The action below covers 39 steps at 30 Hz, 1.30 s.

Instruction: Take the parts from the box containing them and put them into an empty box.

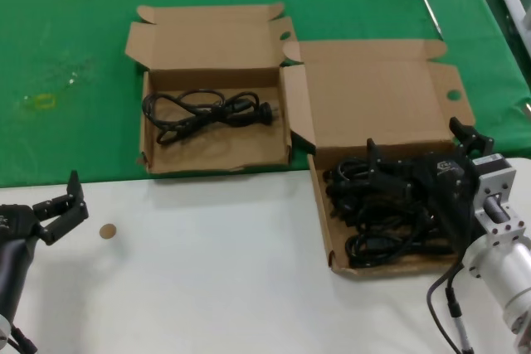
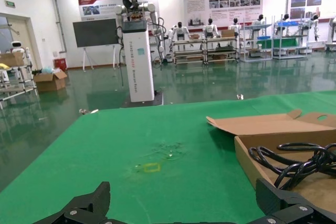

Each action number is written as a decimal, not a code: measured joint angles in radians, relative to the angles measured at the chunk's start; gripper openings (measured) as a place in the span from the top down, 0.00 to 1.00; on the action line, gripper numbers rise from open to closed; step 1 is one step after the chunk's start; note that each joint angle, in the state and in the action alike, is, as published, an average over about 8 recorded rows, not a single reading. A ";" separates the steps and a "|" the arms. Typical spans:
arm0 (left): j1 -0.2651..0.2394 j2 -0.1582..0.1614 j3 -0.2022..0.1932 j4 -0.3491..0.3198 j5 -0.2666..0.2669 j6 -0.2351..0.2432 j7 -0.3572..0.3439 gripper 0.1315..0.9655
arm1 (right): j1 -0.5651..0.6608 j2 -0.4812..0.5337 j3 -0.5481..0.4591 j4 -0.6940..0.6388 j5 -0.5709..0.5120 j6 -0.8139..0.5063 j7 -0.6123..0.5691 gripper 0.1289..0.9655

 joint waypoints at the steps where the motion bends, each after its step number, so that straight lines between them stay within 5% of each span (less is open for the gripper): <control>1: 0.000 0.000 0.000 0.000 0.000 0.000 0.000 0.00 | 0.000 0.000 0.000 0.000 0.000 0.000 0.000 0.00; 39: 0.000 0.000 0.000 0.000 0.000 0.000 0.000 0.00 | 0.000 0.000 0.000 0.000 0.000 0.000 0.000 0.00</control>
